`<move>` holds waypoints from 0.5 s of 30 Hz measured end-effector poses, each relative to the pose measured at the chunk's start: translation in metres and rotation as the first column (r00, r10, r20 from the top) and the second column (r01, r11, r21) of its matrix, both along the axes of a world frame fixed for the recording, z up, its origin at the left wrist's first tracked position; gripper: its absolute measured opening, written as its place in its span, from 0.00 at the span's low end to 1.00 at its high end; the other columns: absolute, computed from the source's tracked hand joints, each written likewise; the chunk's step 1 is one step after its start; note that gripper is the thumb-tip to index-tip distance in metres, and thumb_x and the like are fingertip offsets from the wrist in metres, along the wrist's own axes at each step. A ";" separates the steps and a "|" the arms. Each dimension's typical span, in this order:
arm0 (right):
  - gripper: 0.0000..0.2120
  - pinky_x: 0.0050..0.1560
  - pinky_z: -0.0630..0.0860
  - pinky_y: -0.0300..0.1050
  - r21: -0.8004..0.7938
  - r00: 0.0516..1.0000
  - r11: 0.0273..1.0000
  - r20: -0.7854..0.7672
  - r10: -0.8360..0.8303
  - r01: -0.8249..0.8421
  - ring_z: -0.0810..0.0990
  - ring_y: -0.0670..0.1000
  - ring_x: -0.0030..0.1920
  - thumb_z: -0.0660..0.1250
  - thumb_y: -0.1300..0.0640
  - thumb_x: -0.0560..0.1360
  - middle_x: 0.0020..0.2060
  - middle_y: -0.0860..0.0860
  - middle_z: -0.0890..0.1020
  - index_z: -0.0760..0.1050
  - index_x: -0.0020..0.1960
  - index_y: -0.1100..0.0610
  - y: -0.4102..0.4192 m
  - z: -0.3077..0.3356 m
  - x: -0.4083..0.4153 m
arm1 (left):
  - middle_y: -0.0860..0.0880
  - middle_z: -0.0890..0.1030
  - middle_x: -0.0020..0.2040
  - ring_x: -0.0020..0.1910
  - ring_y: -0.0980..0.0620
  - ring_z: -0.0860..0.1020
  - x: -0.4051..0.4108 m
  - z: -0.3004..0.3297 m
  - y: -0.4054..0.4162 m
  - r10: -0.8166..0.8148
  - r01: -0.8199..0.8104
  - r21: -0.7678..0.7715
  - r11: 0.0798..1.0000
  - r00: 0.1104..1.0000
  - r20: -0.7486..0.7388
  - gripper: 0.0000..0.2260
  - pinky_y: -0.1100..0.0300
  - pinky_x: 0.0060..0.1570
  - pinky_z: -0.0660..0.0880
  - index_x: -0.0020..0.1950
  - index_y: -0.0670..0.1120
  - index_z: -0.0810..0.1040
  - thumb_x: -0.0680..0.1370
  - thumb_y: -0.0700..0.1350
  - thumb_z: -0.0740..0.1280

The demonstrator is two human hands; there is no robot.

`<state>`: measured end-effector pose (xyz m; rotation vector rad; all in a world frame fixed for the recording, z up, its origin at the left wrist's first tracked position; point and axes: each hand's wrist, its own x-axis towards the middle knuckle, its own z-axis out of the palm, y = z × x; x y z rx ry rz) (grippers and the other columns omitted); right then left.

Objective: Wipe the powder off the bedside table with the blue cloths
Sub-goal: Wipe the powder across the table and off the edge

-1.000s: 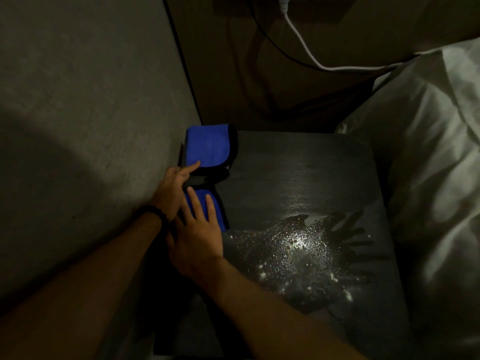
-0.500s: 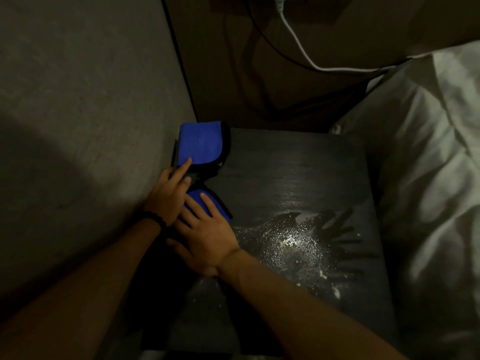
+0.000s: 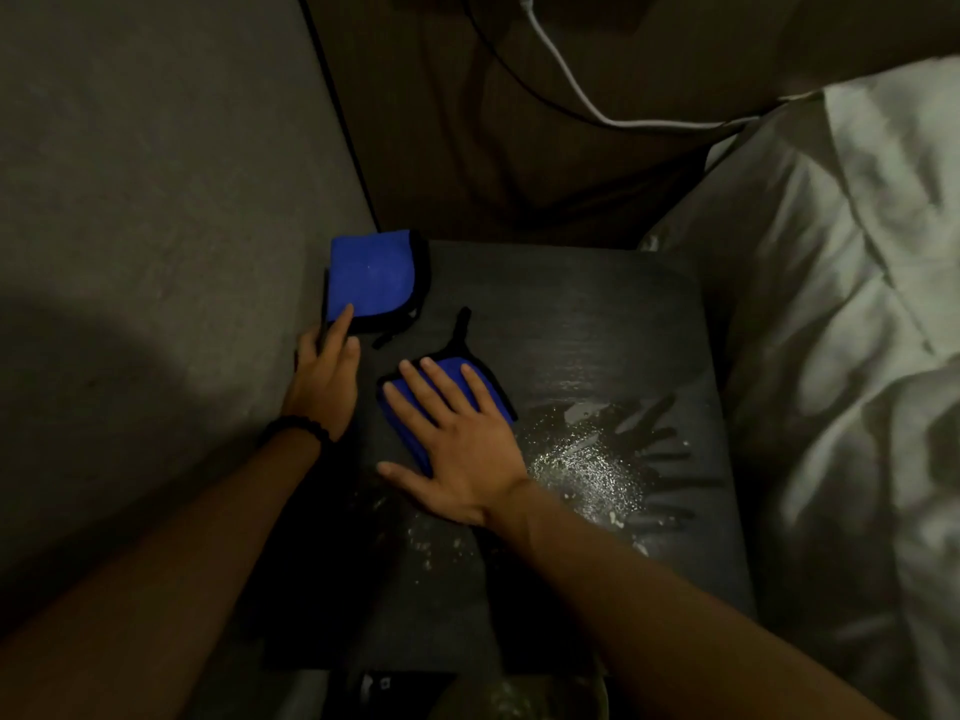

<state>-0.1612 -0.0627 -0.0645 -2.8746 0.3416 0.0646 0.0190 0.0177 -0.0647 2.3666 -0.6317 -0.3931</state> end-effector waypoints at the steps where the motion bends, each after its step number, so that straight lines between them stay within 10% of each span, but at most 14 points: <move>1: 0.40 0.79 0.42 0.62 -0.002 1.000 1.000 -0.007 -0.016 0.016 0.41 0.52 0.82 0.43 0.27 0.79 0.83 0.51 0.49 0.49 0.83 0.49 -0.003 0.001 -0.005 | 0.39 0.63 0.74 0.69 0.40 0.65 -0.001 -0.001 0.002 0.003 -0.003 0.026 1.000 1.000 0.005 0.19 0.57 0.69 0.54 0.76 0.57 0.63 0.84 0.49 0.54; 15: 0.41 0.79 0.42 0.62 -0.019 0.973 0.975 -0.052 -0.223 0.223 0.38 0.50 0.82 0.38 0.25 0.78 0.83 0.49 0.44 0.44 0.83 0.47 -0.067 0.002 -0.074 | 0.50 0.49 0.80 0.78 0.47 0.52 -0.003 0.006 0.005 -0.066 0.073 0.055 0.996 0.992 -0.110 0.21 0.54 0.73 0.48 0.77 0.61 0.54 0.84 0.55 0.51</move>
